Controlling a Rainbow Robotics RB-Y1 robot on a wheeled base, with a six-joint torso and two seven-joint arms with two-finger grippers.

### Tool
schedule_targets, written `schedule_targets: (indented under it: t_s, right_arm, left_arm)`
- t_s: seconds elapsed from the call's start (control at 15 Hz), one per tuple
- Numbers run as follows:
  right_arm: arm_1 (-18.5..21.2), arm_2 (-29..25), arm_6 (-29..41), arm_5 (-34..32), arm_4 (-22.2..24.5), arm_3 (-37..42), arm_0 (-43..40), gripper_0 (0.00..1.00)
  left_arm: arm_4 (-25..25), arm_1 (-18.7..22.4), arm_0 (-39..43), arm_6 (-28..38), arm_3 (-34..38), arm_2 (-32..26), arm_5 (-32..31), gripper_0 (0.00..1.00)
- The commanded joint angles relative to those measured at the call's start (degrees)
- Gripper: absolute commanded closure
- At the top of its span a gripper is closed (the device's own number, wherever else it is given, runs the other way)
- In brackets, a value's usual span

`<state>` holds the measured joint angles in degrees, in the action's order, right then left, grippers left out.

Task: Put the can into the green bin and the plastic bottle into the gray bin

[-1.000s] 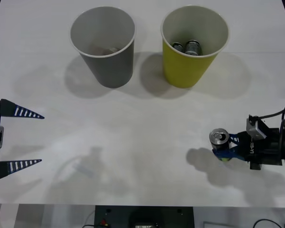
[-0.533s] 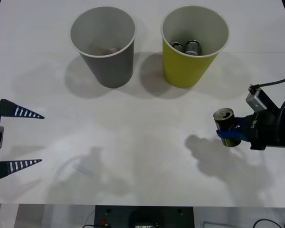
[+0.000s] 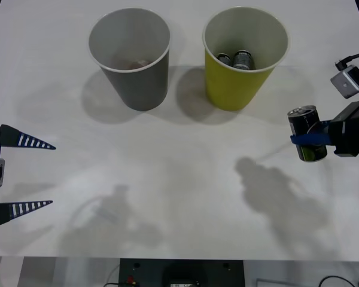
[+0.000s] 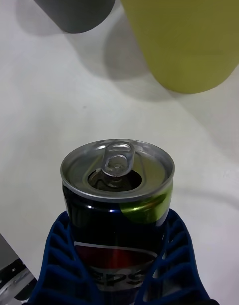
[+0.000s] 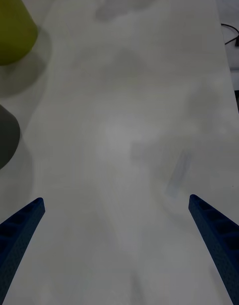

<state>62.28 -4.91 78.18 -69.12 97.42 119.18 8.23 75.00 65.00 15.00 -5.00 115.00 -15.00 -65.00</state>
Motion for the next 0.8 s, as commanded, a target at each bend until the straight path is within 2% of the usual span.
schedule_targets:
  t_s: [0.07, 0.2, 0.33, 0.53, 0.8]
  right_arm:
    - [1.88, 0.08, 0.39, -2.43, -0.13, -1.84, 5.3, 1.0]
    - [2.94, 1.04, 0.39, -7.0, -0.3, -3.95, 12.25, 1.0]
    - [3.46, 5.88, 0.39, -12.36, -0.57, -7.73, 22.62, 1.0]
    - [3.11, 17.3, 0.39, -14.91, 0.05, -16.35, 38.44, 1.0]
    - [-2.25, 32.77, 0.39, -14.99, 1.63, -33.4, 58.3, 1.0]
  left_arm:
    - [0.0, 0.0, 0.0, 0.0, 0.0, 0.0, 0.0, 0.0]
    - [0.0, 0.0, 0.0, 0.0, 0.0, 0.0, 0.0, 0.0]
    - [0.0, 0.0, 0.0, 0.0, 0.0, 0.0, 0.0, 0.0]
    - [0.0, 0.0, 0.0, 0.0, 0.0, 0.0, 0.0, 0.0]
    - [0.0, 0.0, 0.0, 0.0, 0.0, 0.0, 0.0, 0.0]
